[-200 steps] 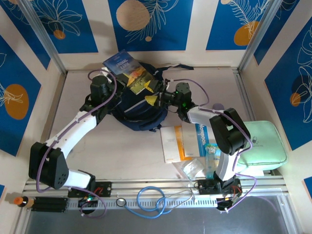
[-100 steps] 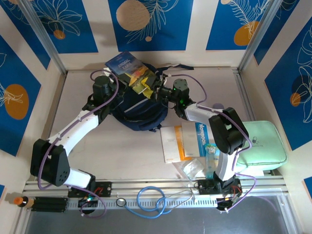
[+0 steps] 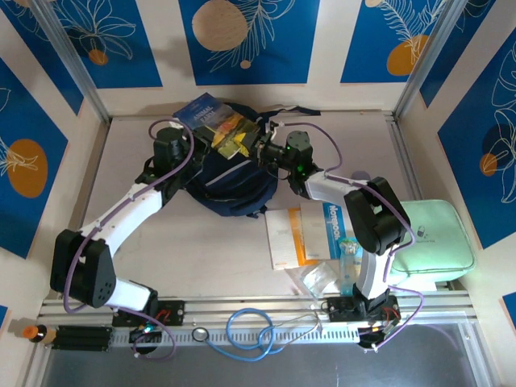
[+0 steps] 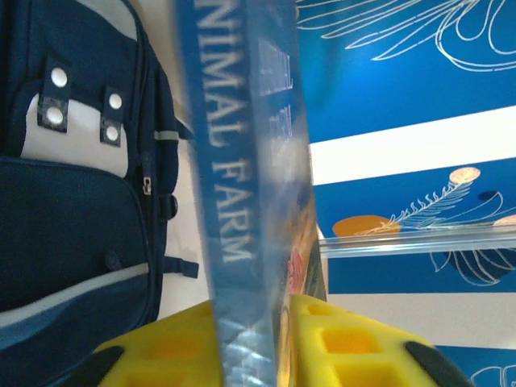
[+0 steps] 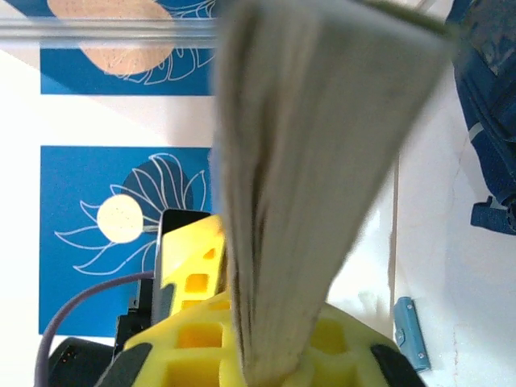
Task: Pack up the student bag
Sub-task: Pass the book, then open the student bag at the top-center of the table.
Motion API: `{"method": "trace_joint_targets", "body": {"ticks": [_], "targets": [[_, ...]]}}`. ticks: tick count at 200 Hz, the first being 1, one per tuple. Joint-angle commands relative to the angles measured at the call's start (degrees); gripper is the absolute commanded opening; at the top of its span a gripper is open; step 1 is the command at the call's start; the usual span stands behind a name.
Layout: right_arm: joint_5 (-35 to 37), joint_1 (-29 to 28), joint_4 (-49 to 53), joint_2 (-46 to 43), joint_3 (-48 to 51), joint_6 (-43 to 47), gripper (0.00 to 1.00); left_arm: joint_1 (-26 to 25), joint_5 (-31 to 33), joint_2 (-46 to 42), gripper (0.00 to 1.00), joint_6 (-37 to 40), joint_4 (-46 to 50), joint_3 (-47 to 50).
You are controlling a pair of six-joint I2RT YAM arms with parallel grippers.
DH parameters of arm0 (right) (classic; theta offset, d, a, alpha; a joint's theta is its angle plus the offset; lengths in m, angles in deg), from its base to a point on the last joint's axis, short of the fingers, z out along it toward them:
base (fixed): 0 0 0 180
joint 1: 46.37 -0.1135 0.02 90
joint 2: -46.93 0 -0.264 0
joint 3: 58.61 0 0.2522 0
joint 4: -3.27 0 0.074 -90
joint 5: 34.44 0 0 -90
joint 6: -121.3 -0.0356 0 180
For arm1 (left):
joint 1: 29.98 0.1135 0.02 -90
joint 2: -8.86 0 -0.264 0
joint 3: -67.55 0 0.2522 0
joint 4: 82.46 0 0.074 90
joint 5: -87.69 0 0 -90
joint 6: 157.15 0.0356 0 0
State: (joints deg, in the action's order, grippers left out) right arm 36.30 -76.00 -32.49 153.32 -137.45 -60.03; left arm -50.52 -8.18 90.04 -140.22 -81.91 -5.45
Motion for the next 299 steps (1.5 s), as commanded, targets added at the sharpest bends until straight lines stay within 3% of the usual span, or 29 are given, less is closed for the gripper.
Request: {"method": "trace_joint_targets", "body": {"ticks": [1, 32, 73, 92, 123, 144, 170, 226, 299], "targets": [[2.6, 1.5, 2.5, -3.1, 1.4, 7.2, 0.00, 1.0, -4.0, 0.5, 0.42, 4.9, 1.3, -0.1], [3.8, 3.4, 6.1, -7.8, 5.3, 14.4, 0.00, 1.2, -6.3, 2.7, 0.74, 18.4, 9.1, -2.5], [3.1, 7.9, 15.9, -15.9, 10.2, 24.4, 0.00, 0.5, -4.1, 6.4, 0.92, 35.1, 21.5, -6.0], [4.7, 9.9, 23.8, -21.1, 11.8, 30.5, 0.00, -1.0, -2.7, 8.1, 0.96, 43.7, 25.8, -8.2], [9.8, 12.0, 35.2, -28.6, 12.9, 39.4, 0.00, -4.2, -0.4, 11.8, 0.93, 56.7, 31.2, -11.4], [10.7, 13.5, 38.8, -30.4, 12.3, 41.5, 0.00, -6.0, 0.2, 14.5, 0.91, 63.1, 33.6, -13.6], [11.1, 14.6, 40.0, -31.3, 12.3, 41.7, 0.00, -9.2, 5.5, 19.0, 0.90, 69.5, 39.6, -18.9], [13.3, 15.2, 42.3, -32.5, 12.9, 40.2, 0.00, -13.6, 12.9, 31.4, 0.79, 75.6, 50.6, -32.0], [13.3, 18.8, 43.3, -35.9, 13.2, 44.4, 0.00, -14.0, 18.5, 41.2, 0.66, 76.6, 60.2, -43.6]]}}
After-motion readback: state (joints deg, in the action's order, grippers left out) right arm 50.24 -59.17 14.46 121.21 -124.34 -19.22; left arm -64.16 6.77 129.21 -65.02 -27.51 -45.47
